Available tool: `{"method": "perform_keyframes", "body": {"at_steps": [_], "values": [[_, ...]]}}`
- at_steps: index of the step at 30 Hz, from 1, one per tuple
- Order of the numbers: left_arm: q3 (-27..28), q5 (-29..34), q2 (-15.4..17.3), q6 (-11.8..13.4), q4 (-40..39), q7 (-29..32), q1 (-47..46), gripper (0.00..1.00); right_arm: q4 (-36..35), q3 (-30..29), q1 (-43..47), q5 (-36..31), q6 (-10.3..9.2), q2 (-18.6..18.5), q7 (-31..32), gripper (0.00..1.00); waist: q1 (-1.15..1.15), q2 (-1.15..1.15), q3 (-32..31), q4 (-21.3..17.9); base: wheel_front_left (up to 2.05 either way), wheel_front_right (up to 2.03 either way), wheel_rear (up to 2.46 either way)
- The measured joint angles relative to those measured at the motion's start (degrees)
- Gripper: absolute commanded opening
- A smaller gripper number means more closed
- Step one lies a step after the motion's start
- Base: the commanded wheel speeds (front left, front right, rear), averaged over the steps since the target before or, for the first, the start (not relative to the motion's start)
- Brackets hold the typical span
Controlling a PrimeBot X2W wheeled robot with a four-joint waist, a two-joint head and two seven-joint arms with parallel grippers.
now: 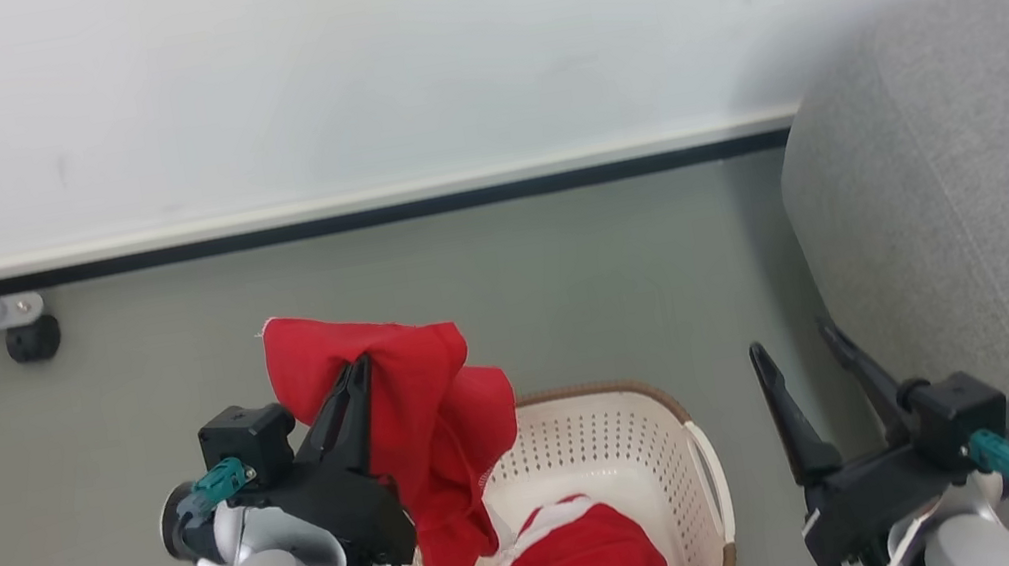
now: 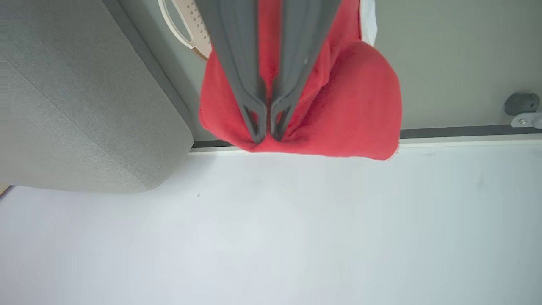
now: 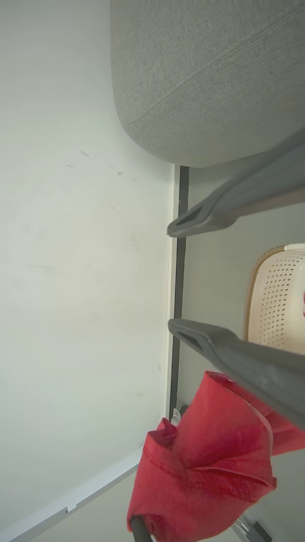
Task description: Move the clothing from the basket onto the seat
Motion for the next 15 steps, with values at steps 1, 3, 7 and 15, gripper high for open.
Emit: {"method": "perform_keyframes", "body": {"at_steps": [1,3,7,15], "values": [[0.0,0.1,0.0,0.0,-1.3,0.0,0.4,0.00,0.0,0.0,0.5,0.2,0.00,0.0,0.0,1.00,0.00,0.00,-0.5,0.0,0.00,0.00,0.00],[0.1,0.5,0.2,0.0,-3.9,0.0,1.1,0.00,-0.2,0.2,1.5,0.5,0.00,0.0,0.0,1.00,0.00,0.00,-1.5,0.0,0.00,0.00,0.00],[0.4,1.0,0.9,0.1,-8.8,0.0,2.3,0.00,-0.6,0.4,2.9,0.9,0.01,0.0,0.0,1.00,0.00,0.00,-3.3,0.0,0.00,0.00,0.00],[-0.1,2.1,1.3,0.5,-18.0,0.0,5.9,0.00,-1.4,1.1,5.5,1.1,0.02,0.0,0.1,1.00,0.00,0.01,-6.3,-0.4,0.00,0.00,0.00]]}}
